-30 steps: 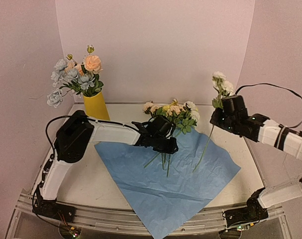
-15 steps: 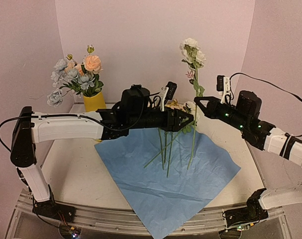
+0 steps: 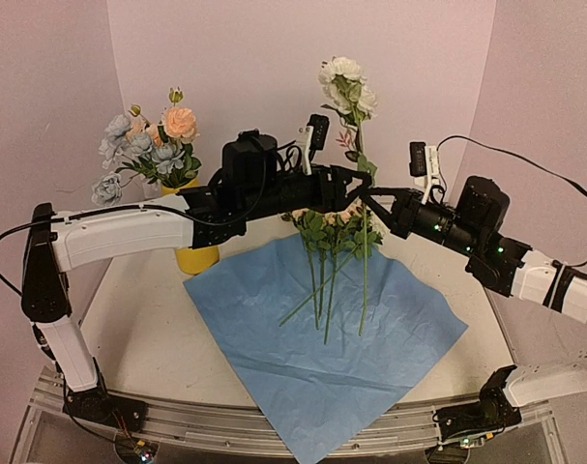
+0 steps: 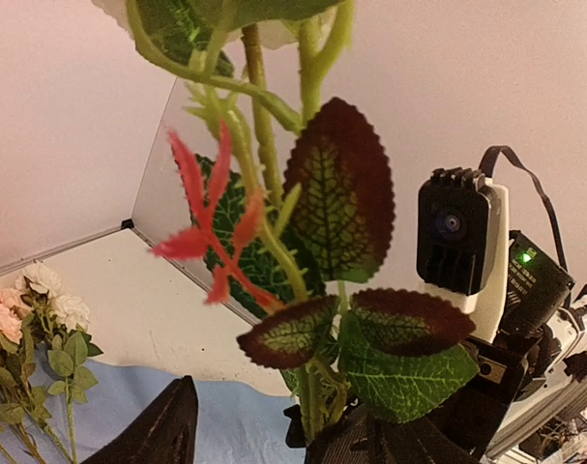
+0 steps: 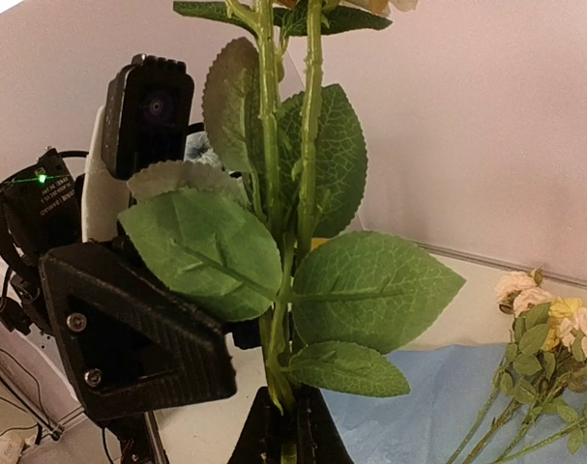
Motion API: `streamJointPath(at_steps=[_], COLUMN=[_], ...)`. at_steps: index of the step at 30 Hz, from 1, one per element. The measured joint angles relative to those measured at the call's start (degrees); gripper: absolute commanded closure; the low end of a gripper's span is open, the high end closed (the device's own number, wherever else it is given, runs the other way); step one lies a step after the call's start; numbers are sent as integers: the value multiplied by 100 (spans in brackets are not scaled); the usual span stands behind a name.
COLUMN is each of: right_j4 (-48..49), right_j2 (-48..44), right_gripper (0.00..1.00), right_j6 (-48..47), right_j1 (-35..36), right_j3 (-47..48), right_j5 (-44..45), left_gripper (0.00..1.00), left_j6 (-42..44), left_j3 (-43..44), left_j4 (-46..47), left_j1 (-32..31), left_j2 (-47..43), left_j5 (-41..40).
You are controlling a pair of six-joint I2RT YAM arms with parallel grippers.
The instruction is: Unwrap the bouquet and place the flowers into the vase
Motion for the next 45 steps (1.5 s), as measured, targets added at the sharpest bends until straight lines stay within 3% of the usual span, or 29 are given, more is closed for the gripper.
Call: streamJointPath(at_steps=[7, 10, 11, 12, 14, 16, 17, 18, 20, 22, 30, 37, 45], right_j4=[31, 35, 35, 37, 44, 37, 33, 35, 39, 35, -39, 111, 415], right_j2=[0, 2, 2, 4, 9, 9, 9, 9, 11, 11, 50, 798, 1178], right_gripper=[100, 97, 91, 81, 73, 52, 49, 34, 17, 10, 10, 9, 9], right_j6=[-50, -61, -66, -72, -105, -151, -122, -170, -199, -212, -345, -313, -247], right_j1=[107, 151, 160, 168, 177, 184, 184, 186, 195, 195, 195, 240, 317], right_j3=[-26, -26, -28, -26, -28, -33, -33, -35, -76, -151, -452, -448, -391], right_j5=[-66, -92, -101, -111, -118, -98, -94, -72, -26, 7, 321, 372, 332], left_gripper=[59, 89, 99, 100, 100, 100, 100, 100, 100, 100, 100, 100, 100], left_j6=[46, 59, 31, 59, 68, 188, 269, 348, 675, 994, 2625, 3261, 4332], left_j3=[129, 221, 251, 284, 295, 256, 186, 103, -302, -647, -1794, -1735, -1202], left_j4=[-26, -24, -22, -33, -26, -20, 2, 7, -39, -74, -328, -293, -275], left_j1=[37, 37, 37, 37, 46, 48, 52, 61, 87, 96, 111, 127, 299], left_j2=[0, 4, 11, 17, 17, 9, -17, -57, -278, -492, -1847, -2828, -2695], left_j5=[37, 155, 188, 243, 289, 249, 214, 190, 50, -216, -1941, -2953, -3274])
